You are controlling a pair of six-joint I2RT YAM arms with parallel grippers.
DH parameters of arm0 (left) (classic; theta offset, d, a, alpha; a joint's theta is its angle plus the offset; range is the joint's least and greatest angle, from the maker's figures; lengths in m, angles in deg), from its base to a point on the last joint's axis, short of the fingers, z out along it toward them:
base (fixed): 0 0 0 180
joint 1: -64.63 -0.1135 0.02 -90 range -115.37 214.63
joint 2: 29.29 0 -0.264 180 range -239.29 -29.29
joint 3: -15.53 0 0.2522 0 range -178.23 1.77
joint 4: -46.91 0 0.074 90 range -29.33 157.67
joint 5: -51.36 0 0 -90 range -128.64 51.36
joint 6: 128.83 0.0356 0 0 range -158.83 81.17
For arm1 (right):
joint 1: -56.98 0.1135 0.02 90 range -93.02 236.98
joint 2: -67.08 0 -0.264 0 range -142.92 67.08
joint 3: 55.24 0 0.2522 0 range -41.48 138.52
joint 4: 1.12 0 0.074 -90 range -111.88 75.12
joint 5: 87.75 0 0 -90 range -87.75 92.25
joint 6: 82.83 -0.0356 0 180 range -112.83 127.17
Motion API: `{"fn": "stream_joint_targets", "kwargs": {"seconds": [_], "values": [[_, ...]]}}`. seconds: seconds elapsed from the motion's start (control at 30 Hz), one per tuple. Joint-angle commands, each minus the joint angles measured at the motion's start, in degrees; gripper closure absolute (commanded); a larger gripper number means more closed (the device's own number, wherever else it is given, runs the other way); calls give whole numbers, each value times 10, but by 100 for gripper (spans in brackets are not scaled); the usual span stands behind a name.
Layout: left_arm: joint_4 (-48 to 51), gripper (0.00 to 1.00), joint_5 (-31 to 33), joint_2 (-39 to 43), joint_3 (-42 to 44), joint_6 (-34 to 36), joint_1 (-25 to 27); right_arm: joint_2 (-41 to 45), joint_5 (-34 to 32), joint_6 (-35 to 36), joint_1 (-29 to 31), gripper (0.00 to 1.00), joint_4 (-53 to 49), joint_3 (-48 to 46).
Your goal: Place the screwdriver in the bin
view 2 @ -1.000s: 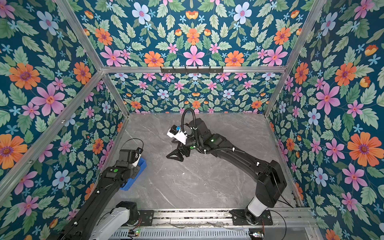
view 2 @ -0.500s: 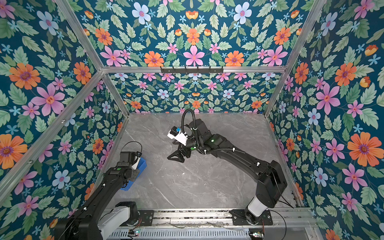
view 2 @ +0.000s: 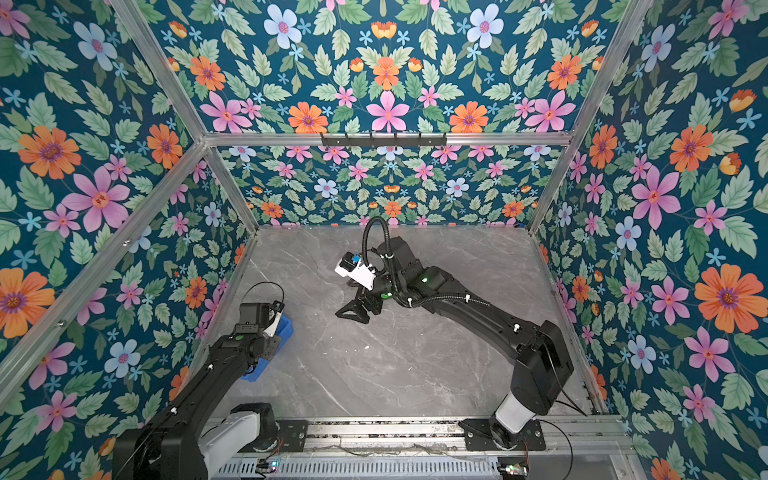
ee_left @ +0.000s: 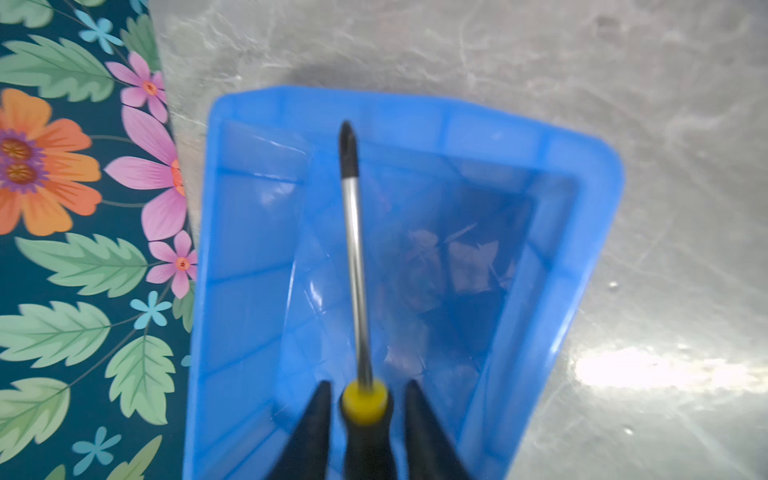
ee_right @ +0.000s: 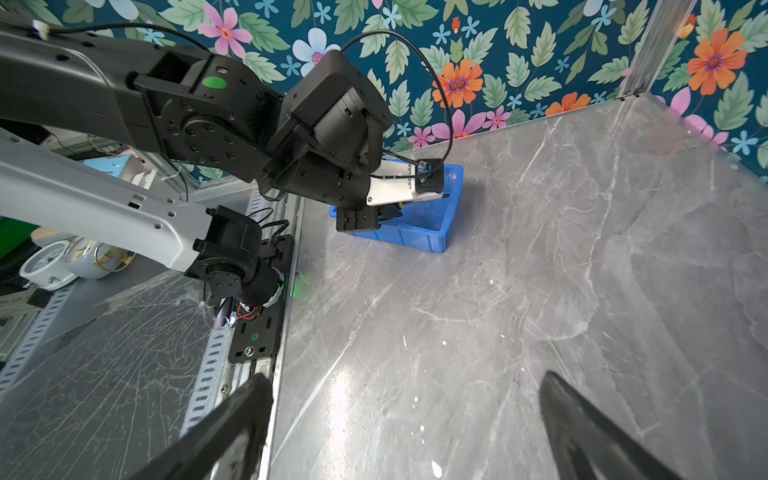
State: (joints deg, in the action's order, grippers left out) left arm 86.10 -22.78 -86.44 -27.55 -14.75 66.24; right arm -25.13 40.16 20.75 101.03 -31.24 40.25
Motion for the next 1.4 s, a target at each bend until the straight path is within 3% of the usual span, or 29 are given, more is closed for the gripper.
{"fn": "stream_joint_targets", "kwargs": {"seconds": [0.0, 0.13, 0.27, 0.4, 0.5, 0.6, 0.8, 0.97, 1.07, 1.2, 1.37], "values": [[2, 47, 6, 18, -9, 0, 0, 6, -20, 0, -7, 1, 19, 1], [20, 29, -8, 37, -36, -4, 0, 20, -47, -23, -25, 1, 54, -13], [16, 20, -48, 42, -74, -28, 0, 39, -73, -61, -55, 1, 95, -36], [-44, 8, -129, 37, -100, -74, 0, 64, -107, -93, -89, 1, 127, -68], [-150, 0, -185, 36, -82, -126, 0, 91, -144, -122, -115, 1, 154, -98], [-281, 0, -218, 34, -43, -182, 0, 122, -188, -166, -147, 1, 187, -144], [-457, 0, -164, -2, 25, -218, 0, 206, -283, -204, -242, 1, 204, -253], [-563, 0, -139, -31, 89, -209, 1, 268, -319, -186, -344, 1, 200, -353], [-601, 0, -116, -50, 108, -205, 1, 292, -374, -155, -365, 1, 223, -418], [-700, 0, -104, -88, 143, -219, 1, 286, -411, -144, -393, 1, 348, -522], [-803, 0, -103, -151, 158, -241, 1, 233, -406, -149, -430, 1, 439, -579]]}}
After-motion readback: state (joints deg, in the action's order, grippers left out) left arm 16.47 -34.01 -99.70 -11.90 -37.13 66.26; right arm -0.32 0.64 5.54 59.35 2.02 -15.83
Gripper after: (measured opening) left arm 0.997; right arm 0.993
